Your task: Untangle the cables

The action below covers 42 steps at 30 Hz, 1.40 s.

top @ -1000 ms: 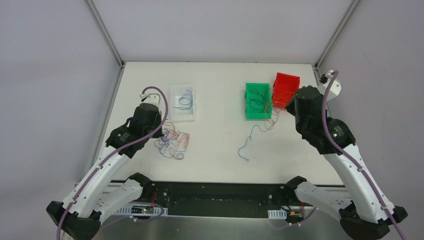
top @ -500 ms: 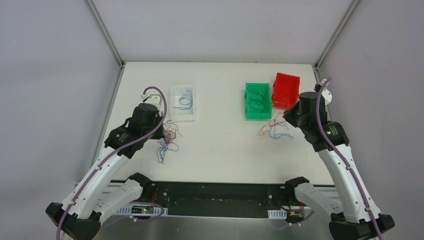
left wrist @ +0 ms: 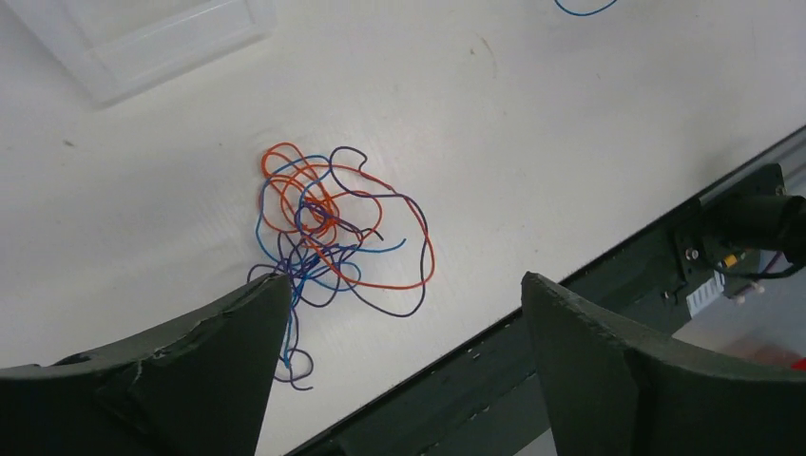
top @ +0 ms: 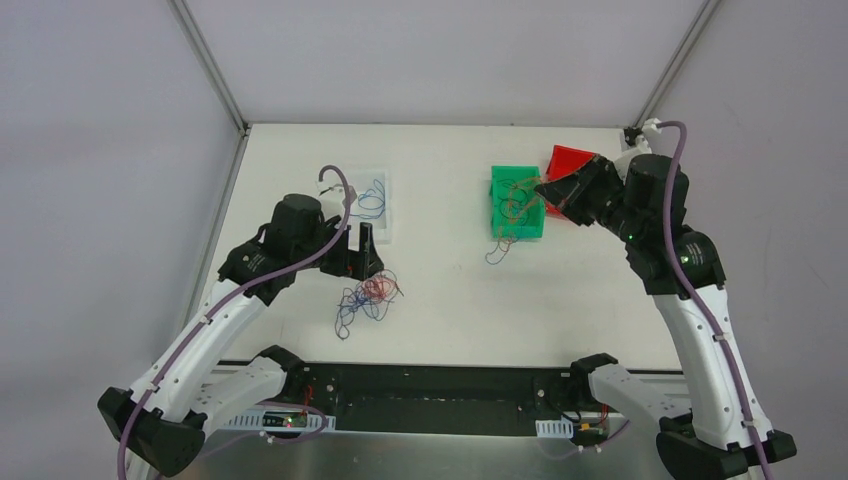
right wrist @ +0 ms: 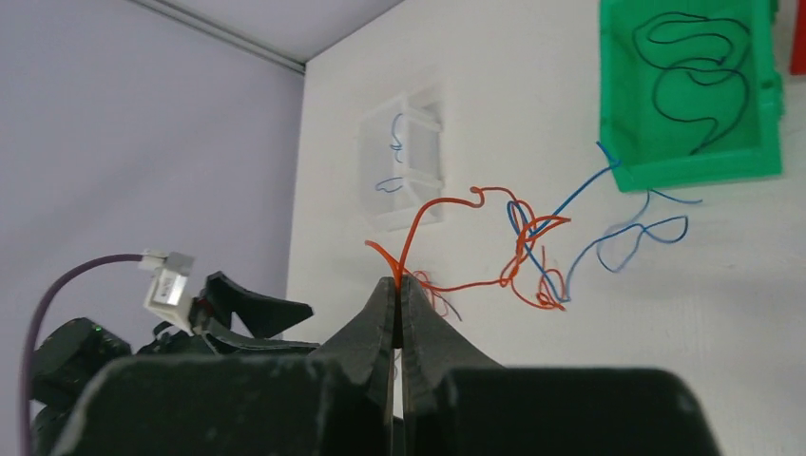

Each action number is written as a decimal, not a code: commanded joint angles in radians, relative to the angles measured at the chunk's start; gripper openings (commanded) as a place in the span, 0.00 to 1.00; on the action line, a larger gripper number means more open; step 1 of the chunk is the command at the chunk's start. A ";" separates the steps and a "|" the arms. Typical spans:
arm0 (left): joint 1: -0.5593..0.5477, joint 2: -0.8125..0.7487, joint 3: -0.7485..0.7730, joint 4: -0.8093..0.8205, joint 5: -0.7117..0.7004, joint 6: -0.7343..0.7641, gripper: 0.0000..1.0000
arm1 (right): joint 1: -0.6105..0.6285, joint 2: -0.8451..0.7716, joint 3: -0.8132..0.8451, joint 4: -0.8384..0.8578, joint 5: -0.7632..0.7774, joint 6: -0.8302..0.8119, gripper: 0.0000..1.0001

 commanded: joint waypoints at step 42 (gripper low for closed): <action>-0.245 0.587 -0.035 1.277 0.048 0.037 0.00 | -0.003 0.227 0.318 0.348 -0.353 0.410 0.00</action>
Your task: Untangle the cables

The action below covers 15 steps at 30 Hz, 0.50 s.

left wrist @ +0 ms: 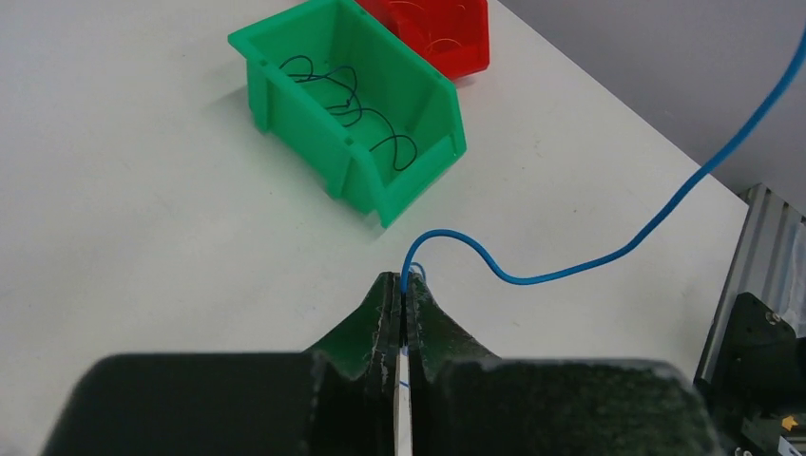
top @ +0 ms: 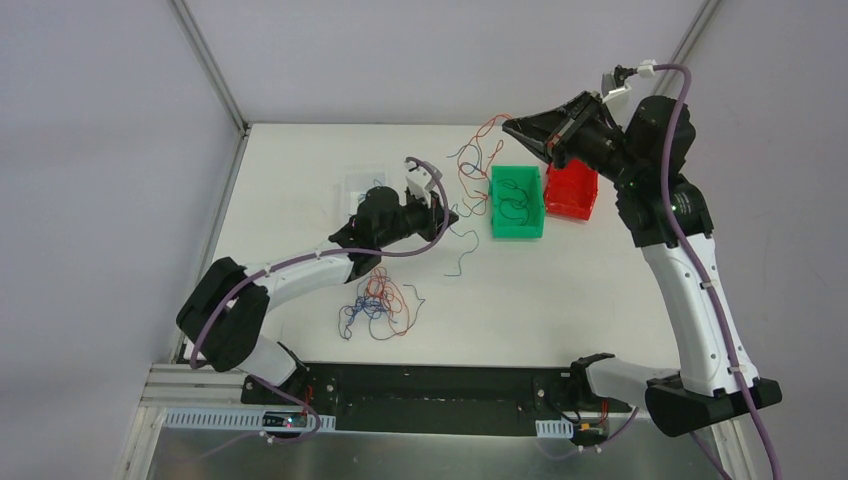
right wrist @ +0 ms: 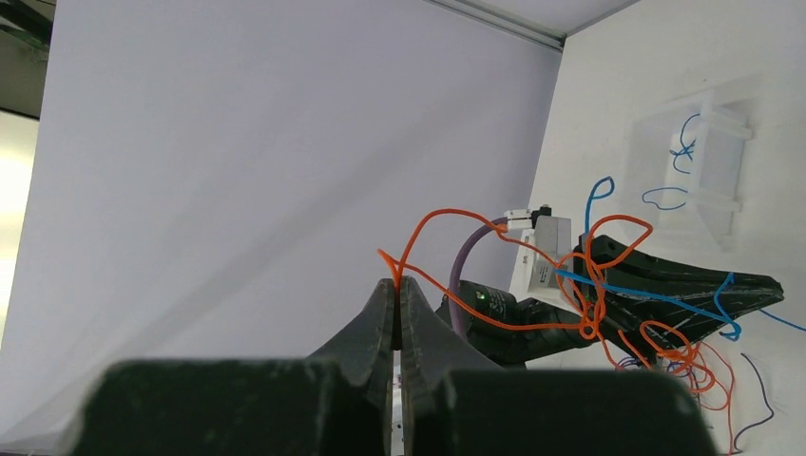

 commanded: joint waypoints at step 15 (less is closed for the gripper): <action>0.292 -0.493 -0.162 -0.521 -0.485 -0.166 0.00 | -0.042 -0.382 -0.294 -0.511 1.153 -0.278 0.00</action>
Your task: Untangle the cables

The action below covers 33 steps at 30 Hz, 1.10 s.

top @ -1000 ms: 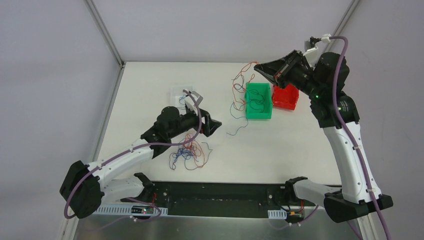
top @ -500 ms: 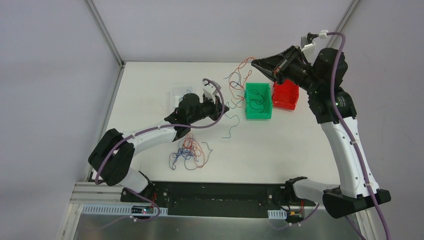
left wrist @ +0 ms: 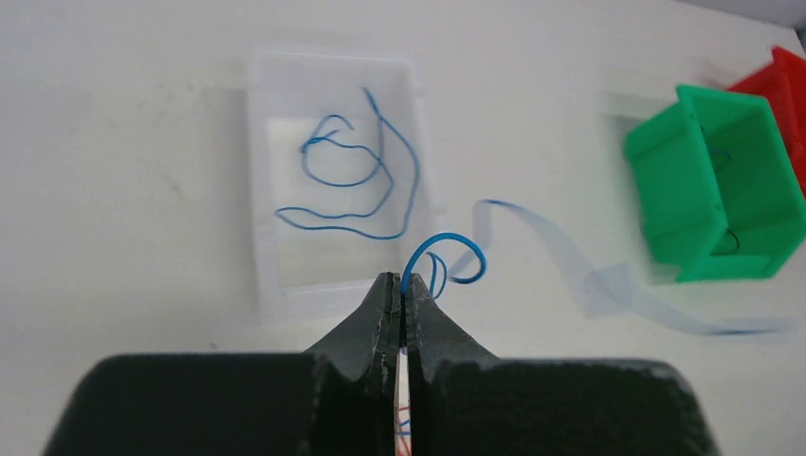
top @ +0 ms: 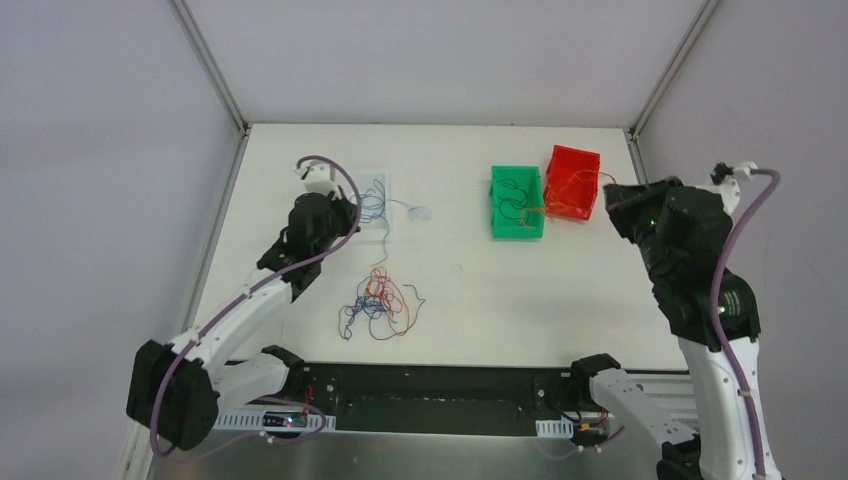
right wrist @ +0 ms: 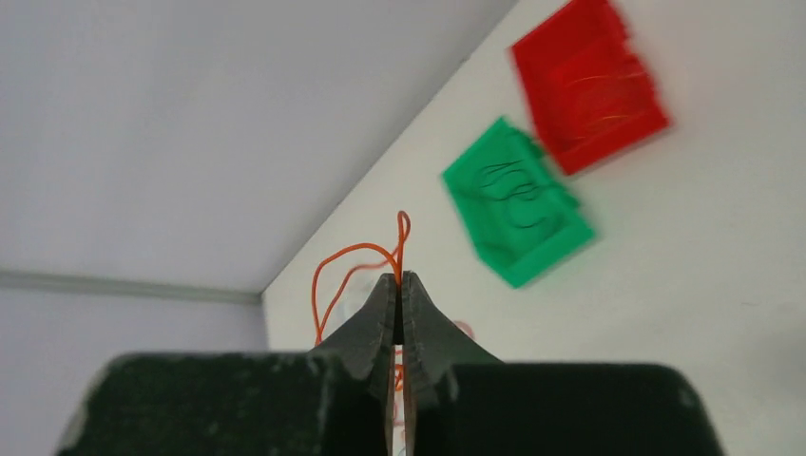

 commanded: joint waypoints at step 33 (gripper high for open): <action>0.072 0.082 0.473 -0.265 -0.037 0.083 0.00 | -0.023 -0.038 -0.419 0.008 0.085 -0.105 0.00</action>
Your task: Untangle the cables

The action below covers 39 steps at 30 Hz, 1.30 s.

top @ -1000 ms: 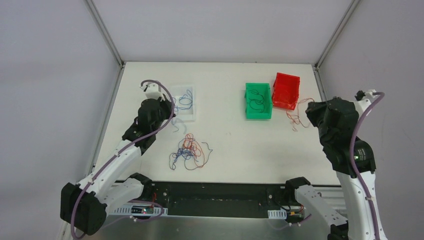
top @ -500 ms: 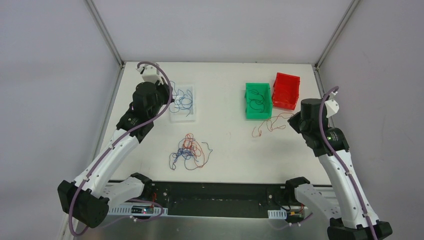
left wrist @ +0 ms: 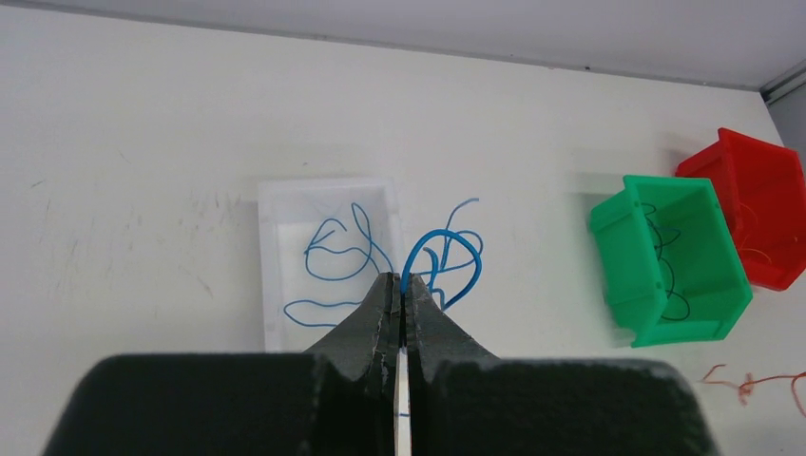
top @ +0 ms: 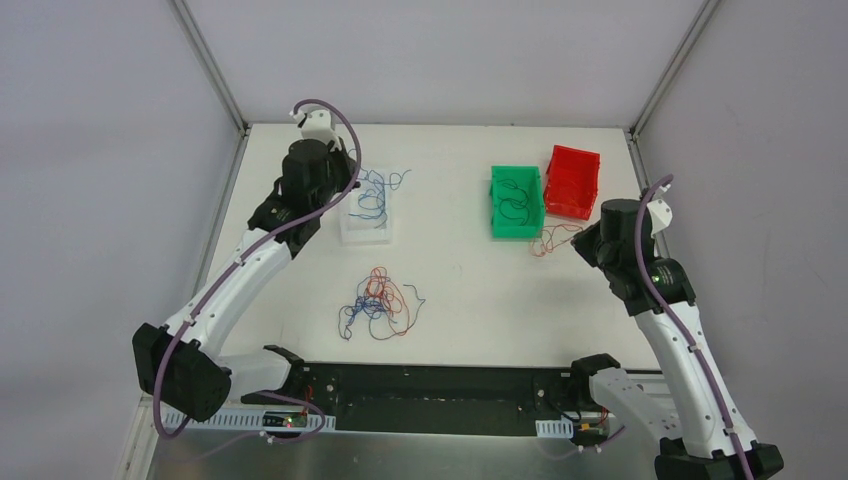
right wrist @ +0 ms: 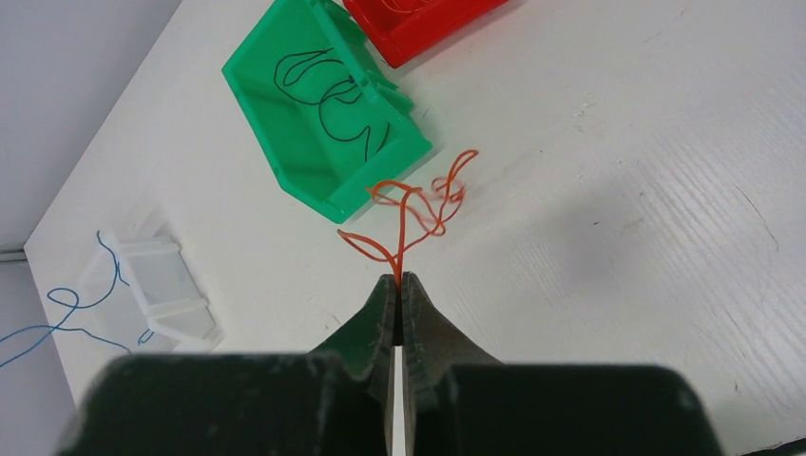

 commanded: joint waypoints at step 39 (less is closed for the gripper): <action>0.159 0.352 -0.054 0.143 0.006 -0.097 0.00 | -0.005 -0.001 -0.061 0.073 -0.043 -0.018 0.00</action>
